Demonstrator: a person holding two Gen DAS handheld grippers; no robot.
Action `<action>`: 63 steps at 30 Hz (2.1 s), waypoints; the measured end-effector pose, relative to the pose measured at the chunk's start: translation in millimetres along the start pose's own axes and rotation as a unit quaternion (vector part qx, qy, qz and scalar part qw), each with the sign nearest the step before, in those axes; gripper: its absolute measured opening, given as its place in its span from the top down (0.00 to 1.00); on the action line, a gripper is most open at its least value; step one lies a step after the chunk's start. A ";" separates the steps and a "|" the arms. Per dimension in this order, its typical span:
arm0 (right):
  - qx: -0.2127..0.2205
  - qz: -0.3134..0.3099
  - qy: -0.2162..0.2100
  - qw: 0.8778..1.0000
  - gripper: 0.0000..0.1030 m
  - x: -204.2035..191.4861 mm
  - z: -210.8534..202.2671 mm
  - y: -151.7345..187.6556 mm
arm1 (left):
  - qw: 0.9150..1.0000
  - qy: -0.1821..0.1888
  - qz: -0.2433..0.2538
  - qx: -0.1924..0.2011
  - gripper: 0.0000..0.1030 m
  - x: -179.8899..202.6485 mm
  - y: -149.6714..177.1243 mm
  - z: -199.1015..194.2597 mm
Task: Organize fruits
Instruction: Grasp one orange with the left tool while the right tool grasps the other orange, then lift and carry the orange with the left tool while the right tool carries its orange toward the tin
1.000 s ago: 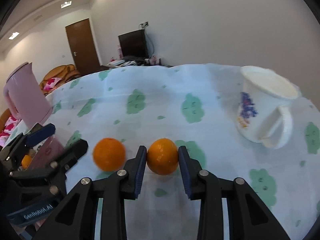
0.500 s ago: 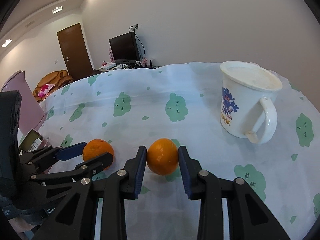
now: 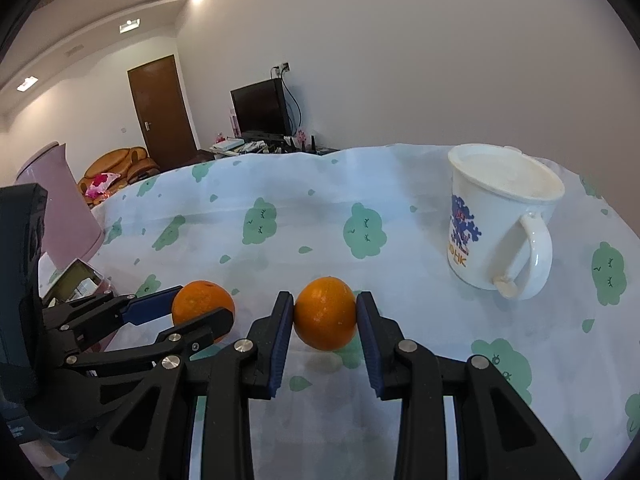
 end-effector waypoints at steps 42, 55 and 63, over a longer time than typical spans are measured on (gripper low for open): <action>0.110 -0.032 -0.017 0.993 0.67 -16.3 -41.0 -23.8 | 0.993 -0.029 0.003 0.116 0.54 -7.9 -23.0 -46.5; 0.134 -0.042 -0.018 0.990 0.67 -21.1 -50.7 -26.9 | 0.989 -0.036 0.003 0.141 0.54 -10.1 -25.6 -58.3; 0.143 -0.043 -0.020 0.989 0.67 -22.6 -54.6 -28.0 | 0.987 -0.042 0.007 0.153 0.54 -9.3 -26.9 -64.9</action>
Point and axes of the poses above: each gripper's, at about its wrist camera, not at the fingertips, and z roughly the way its jaws point, x to its right, y to its underside, the point moved 10 cm from there along z, roughly the way its jaws point, and after that the axes turned 11 degrees about x, right-handed, at the moved point
